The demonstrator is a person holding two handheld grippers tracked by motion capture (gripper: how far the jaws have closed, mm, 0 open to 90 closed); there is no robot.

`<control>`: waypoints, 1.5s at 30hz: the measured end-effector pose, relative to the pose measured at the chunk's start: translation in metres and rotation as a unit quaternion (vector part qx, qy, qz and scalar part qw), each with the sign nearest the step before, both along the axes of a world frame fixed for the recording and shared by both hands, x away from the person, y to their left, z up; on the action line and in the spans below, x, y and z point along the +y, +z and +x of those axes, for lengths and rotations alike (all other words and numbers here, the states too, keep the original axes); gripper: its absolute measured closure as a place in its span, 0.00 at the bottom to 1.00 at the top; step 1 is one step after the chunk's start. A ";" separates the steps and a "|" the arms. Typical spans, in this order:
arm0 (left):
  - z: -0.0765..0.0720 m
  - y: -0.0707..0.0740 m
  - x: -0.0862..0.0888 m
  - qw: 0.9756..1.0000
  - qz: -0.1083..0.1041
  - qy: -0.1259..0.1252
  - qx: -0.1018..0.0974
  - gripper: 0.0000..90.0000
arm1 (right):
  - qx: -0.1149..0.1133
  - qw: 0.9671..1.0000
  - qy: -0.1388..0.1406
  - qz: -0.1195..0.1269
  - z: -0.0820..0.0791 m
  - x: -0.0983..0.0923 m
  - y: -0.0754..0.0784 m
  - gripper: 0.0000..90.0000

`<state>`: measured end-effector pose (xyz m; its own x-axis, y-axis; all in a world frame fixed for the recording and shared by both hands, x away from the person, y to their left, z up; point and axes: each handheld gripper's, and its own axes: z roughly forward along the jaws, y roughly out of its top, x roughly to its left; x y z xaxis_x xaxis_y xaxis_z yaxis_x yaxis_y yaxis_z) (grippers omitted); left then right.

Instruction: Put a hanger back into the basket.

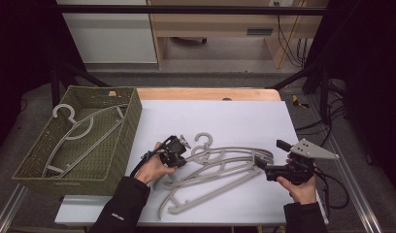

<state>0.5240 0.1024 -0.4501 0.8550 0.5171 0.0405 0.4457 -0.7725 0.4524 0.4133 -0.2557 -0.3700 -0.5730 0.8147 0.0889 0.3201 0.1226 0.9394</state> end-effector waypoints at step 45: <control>-0.052 0.138 0.087 0.977 -0.088 0.127 -0.145 0.92 | -0.004 1.000 -0.006 0.002 -0.002 -0.003 0.002 0.02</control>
